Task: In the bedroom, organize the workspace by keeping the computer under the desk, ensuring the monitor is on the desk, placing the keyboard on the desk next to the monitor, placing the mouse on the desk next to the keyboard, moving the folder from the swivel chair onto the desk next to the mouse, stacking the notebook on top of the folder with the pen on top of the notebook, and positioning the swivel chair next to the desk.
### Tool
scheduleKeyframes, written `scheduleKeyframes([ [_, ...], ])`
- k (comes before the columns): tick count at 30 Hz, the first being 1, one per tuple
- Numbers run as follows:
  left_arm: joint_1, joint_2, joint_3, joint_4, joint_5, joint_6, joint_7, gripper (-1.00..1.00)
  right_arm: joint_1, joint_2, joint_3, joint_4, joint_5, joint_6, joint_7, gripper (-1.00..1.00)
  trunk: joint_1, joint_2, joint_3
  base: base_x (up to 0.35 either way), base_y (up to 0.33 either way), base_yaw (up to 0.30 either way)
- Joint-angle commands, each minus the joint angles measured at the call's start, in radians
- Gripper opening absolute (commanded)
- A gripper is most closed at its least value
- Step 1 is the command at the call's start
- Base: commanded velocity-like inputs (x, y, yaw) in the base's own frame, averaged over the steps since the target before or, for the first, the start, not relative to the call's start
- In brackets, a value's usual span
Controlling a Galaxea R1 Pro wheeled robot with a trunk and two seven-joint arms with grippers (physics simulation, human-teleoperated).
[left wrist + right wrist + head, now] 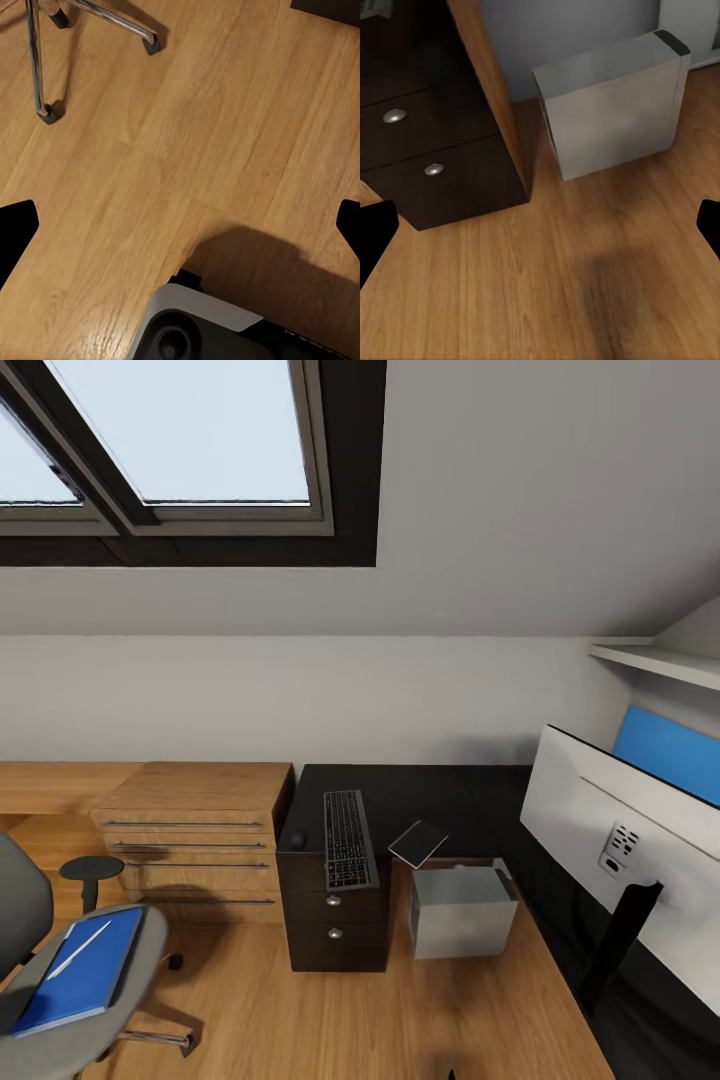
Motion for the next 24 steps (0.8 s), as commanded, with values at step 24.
scheduleKeyframes([
  [24, 0.000, -0.006, -0.006, 0.013, 0.003, -0.023, 0.007, 1.00, 0.000, 0.036, 0.215, -1.104, -0.003, 1.122, -0.162, 1.00, 0.000, -0.001, 0.000, 0.000, 0.000, 0.000],
])
